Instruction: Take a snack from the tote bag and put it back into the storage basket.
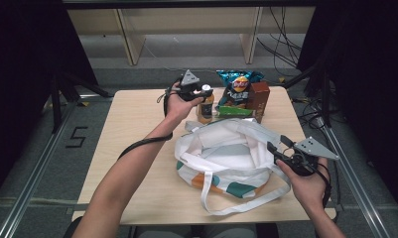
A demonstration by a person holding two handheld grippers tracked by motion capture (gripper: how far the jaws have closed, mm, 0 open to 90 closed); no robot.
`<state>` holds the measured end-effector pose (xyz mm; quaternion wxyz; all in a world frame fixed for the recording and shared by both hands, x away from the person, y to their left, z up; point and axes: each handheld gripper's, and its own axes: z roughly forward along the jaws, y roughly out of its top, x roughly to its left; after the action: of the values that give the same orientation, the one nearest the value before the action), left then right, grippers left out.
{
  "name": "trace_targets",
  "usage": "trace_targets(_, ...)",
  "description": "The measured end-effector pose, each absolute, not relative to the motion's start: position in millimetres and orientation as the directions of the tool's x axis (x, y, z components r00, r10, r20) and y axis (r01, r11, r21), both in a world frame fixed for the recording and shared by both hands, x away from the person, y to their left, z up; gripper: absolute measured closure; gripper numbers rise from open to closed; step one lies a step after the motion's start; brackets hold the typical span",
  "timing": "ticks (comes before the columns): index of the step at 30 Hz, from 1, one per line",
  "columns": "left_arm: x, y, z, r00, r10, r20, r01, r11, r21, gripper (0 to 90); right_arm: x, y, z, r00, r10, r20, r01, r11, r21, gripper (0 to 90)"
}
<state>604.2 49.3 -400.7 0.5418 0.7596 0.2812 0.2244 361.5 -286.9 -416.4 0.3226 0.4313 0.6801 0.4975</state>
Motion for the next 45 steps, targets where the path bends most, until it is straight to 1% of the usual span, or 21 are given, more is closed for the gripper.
trace_targets(2, 605, 50, -402, 0.739, 0.672, 0.038, 0.187, -0.259, 0.948, 58.5, 362, -287, -417, -0.414, 0.910, -0.013, 0.253, 0.128, 0.959, 45.7)
trace_targets(5, 605, 50, -404, 0.739, 0.673, 0.035, 0.188, -0.257, 0.948, 58.5, 362, -287, -417, -0.431, 0.902, -0.003, 0.266, 0.130, 0.955, 45.7)
trace_targets(16, 604, 49, -410, 0.739, 0.673, 0.025, 0.204, -0.259, 0.944, 58.4, 361, -287, -416, -0.427, 0.904, -0.009, 0.272, 0.137, 0.952, 45.6)
trace_targets(17, 604, 50, -410, 0.740, 0.673, 0.024, 0.205, -0.258, 0.944, 58.4, 361, -286, -417, -0.425, 0.905, 0.014, 0.279, 0.117, 0.953, 45.6)
trace_targets(19, 604, 50, -411, 0.739, 0.674, 0.021, 0.207, -0.257, 0.944, 58.4, 362, -287, -417, -0.434, 0.901, -0.003, 0.267, 0.131, 0.955, 45.6)
trace_targets(25, 605, 51, -413, 0.737, 0.676, 0.019, 0.210, -0.256, 0.944, 58.4, 362, -287, -416, -0.431, 0.902, -0.005, 0.274, 0.136, 0.952, 45.6)
trace_targets(30, 605, 52, -413, 0.736, 0.677, -0.001, 0.226, -0.244, 0.943, 57.9, 361, -286, -417, -0.426, 0.905, -0.014, 0.266, 0.140, 0.954, 45.5)
trace_targets(31, 606, 52, -413, 0.736, 0.677, -0.009, 0.231, -0.239, 0.943, 57.3, 361, -286, -416, -0.425, 0.905, 0.004, 0.281, 0.128, 0.951, 45.5)
trace_targets(32, 606, 53, -413, 0.737, 0.675, -0.020, 0.241, -0.235, 0.942, 56.1, 361, -286, -416, -0.427, 0.904, -0.007, 0.274, 0.137, 0.952, 45.5)
trace_targets(35, 605, 53, -413, 0.736, 0.676, -0.035, 0.265, -0.241, 0.934, 46.7, 361, -285, -416, -0.426, 0.905, 0.004, 0.282, 0.128, 0.951, 45.4)
trace_targets(38, 604, 54, -413, 0.726, 0.686, -0.055, 0.282, -0.223, 0.933, 37.2, 362, -286, -417, -0.431, 0.902, -0.013, 0.276, 0.145, 0.950, 45.3)
trace_targets(42, 600, 56, -410, 0.722, 0.690, -0.056, 0.276, -0.213, 0.937, 31.0, 362, -286, -417, -0.427, 0.904, -0.015, 0.275, 0.145, 0.951, 45.2)
trace_targets(43, 599, 56, -408, 0.721, 0.691, -0.054, 0.278, -0.216, 0.936, 31.0, 362, -286, -417, -0.427, 0.904, -0.015, 0.275, 0.145, 0.951, 45.2)
trace_targets(45, 596, 57, -405, 0.718, 0.694, -0.048, 0.274, -0.219, 0.936, 28.0, 362, -286, -417, -0.428, 0.904, -0.011, 0.277, 0.143, 0.950, 45.2)
